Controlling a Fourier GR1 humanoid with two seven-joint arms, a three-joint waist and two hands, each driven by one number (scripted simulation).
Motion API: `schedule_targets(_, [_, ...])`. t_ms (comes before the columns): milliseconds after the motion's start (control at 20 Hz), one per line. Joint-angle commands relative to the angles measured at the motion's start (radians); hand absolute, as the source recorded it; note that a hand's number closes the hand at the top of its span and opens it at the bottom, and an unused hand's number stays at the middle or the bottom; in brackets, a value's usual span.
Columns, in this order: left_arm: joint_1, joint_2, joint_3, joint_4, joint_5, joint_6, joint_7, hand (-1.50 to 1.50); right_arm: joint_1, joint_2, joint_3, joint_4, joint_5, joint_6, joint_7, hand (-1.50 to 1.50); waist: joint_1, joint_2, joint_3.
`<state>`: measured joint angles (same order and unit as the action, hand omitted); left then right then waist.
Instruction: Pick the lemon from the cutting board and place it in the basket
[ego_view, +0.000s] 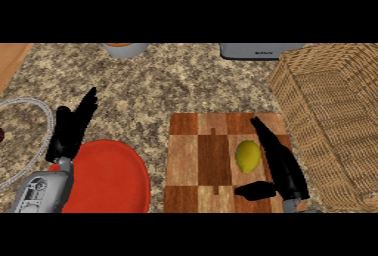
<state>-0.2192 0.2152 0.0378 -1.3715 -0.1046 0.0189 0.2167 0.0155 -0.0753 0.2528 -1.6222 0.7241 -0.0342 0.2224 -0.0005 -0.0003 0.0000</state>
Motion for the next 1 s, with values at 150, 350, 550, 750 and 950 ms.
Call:
schedule_targets(150, [0.007, 0.014, 0.035, -0.020, -0.007, -0.041, 0.009, 0.00, -0.107, 0.042, -0.055, 0.155, 0.010, -0.030, -0.035, -1.50, 0.002, 0.000, 0.000])
schedule_targets(350, [0.085, -0.009, 0.043, -0.058, 0.000, -0.055, -0.024, 0.00, -0.087, 0.023, -0.075, 0.144, -0.016, 0.000, -0.065, -1.50, 0.002, 0.000, 0.000])
schedule_targets(550, [-0.010, -0.032, 0.030, -0.001, -0.033, -0.018, 0.010, 0.00, -0.034, 0.017, 0.001, 0.147, 0.093, -0.072, -0.116, 1.50, -0.001, 0.000, 0.000])
schedule_targets(750, [0.010, -0.018, 0.052, -0.010, -0.013, -0.042, 0.006, 0.00, -0.073, -0.017, -0.022, 0.182, 0.145, -0.094, -0.131, 1.50, 0.001, 0.000, 0.000])
schedule_targets(950, [0.013, -0.029, 0.037, -0.039, -0.031, -0.033, 0.026, 0.00, -0.047, -0.028, 0.006, 0.129, 0.217, -0.118, -0.114, 1.50, 0.000, -0.001, 0.000])
